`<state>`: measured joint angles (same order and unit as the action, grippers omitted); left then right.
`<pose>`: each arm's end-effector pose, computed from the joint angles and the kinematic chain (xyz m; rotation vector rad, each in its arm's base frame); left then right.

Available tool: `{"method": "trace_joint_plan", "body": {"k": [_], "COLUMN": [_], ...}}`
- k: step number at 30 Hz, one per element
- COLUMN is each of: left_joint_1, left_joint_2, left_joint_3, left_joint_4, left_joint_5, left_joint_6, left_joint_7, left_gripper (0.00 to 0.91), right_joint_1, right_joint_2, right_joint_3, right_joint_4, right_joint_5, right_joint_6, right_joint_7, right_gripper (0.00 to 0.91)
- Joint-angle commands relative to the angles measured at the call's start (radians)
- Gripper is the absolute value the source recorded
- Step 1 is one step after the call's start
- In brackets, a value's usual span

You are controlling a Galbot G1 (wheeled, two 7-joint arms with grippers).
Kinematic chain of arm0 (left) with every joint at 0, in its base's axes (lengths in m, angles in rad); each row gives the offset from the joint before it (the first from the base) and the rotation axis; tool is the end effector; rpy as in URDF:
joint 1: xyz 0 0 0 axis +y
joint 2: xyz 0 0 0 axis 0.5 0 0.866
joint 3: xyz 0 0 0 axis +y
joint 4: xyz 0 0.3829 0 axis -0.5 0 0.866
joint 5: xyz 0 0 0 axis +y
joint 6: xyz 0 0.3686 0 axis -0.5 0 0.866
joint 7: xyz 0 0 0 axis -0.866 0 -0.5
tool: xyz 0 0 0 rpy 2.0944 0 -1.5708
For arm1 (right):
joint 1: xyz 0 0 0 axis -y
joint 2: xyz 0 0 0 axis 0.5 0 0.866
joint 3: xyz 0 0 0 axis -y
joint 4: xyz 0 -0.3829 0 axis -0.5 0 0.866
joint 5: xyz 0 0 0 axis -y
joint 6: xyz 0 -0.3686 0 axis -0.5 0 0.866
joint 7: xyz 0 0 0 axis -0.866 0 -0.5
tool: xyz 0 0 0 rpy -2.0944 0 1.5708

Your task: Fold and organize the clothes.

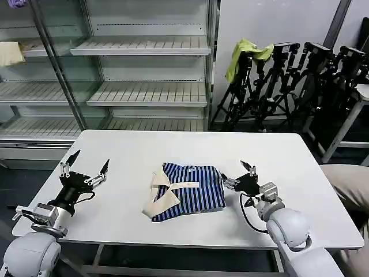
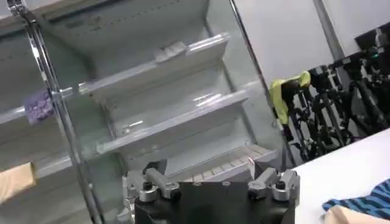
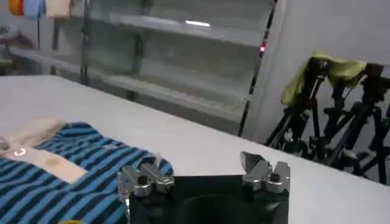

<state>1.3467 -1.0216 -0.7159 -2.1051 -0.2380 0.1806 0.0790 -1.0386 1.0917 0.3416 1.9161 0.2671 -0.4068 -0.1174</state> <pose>0.2577 0.1536 -0.2207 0.1974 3.0106 0.5344 0.3433 -0.0633 -0.2551 0.5452 -2.9204 0.3363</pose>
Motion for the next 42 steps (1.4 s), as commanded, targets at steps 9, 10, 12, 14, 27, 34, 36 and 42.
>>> {"method": "trace_joint_plan", "body": {"k": [9,10,12,14,27,34,36,42], "left_joint_1": [-0.077,-0.085,-0.093,-0.093,-0.087,-0.123,-0.126,-0.121], "left_joint_2": [-0.024,-0.025,-0.026,-0.033,-0.031,-0.049,-0.047,-0.031], "left_joint_3": [0.069,0.079,0.088,0.085,0.094,0.075,0.070,0.072], "left_joint_4": [0.086,0.081,0.074,0.068,0.053,0.084,0.106,0.116], "left_joint_5": [-0.002,-0.003,-0.005,-0.003,0.026,-0.028,-0.043,-0.039], "left_joint_6": [-0.101,-0.098,-0.097,-0.099,-0.055,-0.109,-0.124,-0.177], "left_joint_7": [0.002,0.003,0.001,0.001,0.020,0.026,0.031,0.033], "left_gripper": [0.907,0.907,0.907,0.907,0.907,0.907,0.907,0.907], "right_joint_1": [0.074,0.083,0.093,0.096,0.018,0.042,0.038,-0.002], "right_joint_2": [0.076,0.076,0.074,0.062,0.061,0.070,0.068,0.073], "right_joint_3": [0.044,0.045,0.052,0.075,0.127,0.102,0.098,0.114], "right_joint_4": [-0.044,-0.047,-0.050,-0.061,-0.063,-0.071,-0.064,-0.050], "right_joint_5": [-0.080,-0.080,-0.081,-0.082,-0.028,-0.032,-0.036,-0.042], "right_joint_6": [0.145,0.148,0.154,0.168,0.200,0.191,0.188,0.189], "right_joint_7": [0.188,0.191,0.188,0.155,0.137,0.135,0.133,0.124], "right_gripper": [0.907,0.907,0.907,0.907,0.907,0.907,0.907,0.907]}}
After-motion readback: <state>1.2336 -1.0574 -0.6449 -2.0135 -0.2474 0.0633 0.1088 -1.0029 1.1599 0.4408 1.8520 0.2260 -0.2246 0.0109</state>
